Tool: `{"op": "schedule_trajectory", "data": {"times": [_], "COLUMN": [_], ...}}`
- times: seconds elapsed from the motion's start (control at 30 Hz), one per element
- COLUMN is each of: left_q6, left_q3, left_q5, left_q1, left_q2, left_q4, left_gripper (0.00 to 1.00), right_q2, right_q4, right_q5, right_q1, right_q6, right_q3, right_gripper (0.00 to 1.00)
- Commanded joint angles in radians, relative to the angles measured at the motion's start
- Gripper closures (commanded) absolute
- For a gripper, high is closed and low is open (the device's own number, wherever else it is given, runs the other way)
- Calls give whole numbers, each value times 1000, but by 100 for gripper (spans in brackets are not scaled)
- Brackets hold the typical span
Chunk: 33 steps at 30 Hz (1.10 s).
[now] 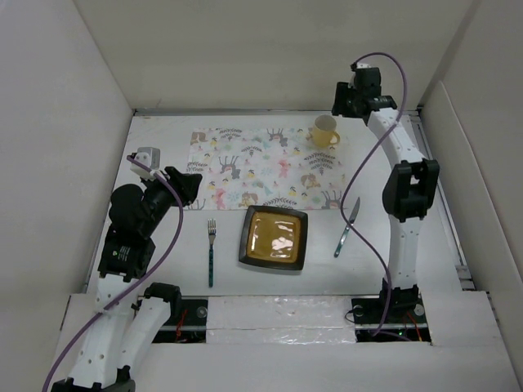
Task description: Set the dinner table for one person
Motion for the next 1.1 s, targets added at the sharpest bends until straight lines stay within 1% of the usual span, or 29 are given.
{"op": "schedule_trajectory", "data": {"times": [0.0,0.03,0.07,0.1,0.13,0.17,0.2,0.23,0.3,0.33,0.37,0.4,0.43,0.47,0.5,0.53,0.57,0.6,0.67,0.7,0.77,0.87,1.07], "left_q6": [2,2,2,2,2,2,1,1,1,1,1,1,1,1,1,1,1,2,1,1,-1,1,-1], "left_q3": [-7,-7,-7,-7,-7,-4,-5,-4,-4,-4,-4,-4,-4,-4,-4,-4,-4,-2,-1,-4,-5,-7,-10], "left_q5": [19,20,16,18,18,12,0,-7,-1,9,12,15,13,16,27,27,24,21,10,15,18,18,7], "left_q1": [3,3,3,3,3,3,3,3,3,3,3,3,3,3,3,3,3,3,3,3,3,3,3], "left_q2": [-14,-14,-16,-20,-25,-29,-34,-34,-34,-36,-37,-30,-26,-22,-29,-30,-33,-36,-34,-37,-37,-29,-30], "left_q4": [43,38,37,38,40,40,37,32,32,36,40,38,37,36,38,38,40,40,33,36,43,40,40], "left_gripper": [65,66,67,72,85,93,99,100,100,100,100,100,96,91,82,79,77,75,74,74,73,73,72], "right_q2": [-290,-355,-421,-555,-627,-688,-804,-854,-932,-992,-1018,-1050,-1083,-1150,-1214,-1215,-1262,-1284,-1310,-1315,-1301,-1211,-1010], "right_q4": [181,225,277,374,441,513,639,686,762,763,754,699,683,666,624,623,622,587,527,543,584,650,893], "right_q5": [-44,-46,-47,-58,-81,-131,-159,-171,-173,-168,-182,-181,-174,-173,-176,-176,-202,-205,-179,-182,-194,-231,-318], "right_q1": [4,4,18,33,44,58,76,126,189,246,268,286,306,340,370,371,401,415,439,452,464,473,484], "right_q6": [2,3,8,22,35,75,92,107,141,149,160,166,172,192,225,226,262,272,314,331,362,387,437], "right_q3": [-120,-291,-387,-485,-705,-818,-921,-1110,-1266,-1331,-1432,-1475,-1520,-1566,-1685,-1686,-1722,-1767,-1791,-1807,-1845,-1870,-1905], "right_gripper": [42,44,50,69,81,91,100,100,100,100,100,100,100,97,70,69,59,45,36,34,34,35,36]}}
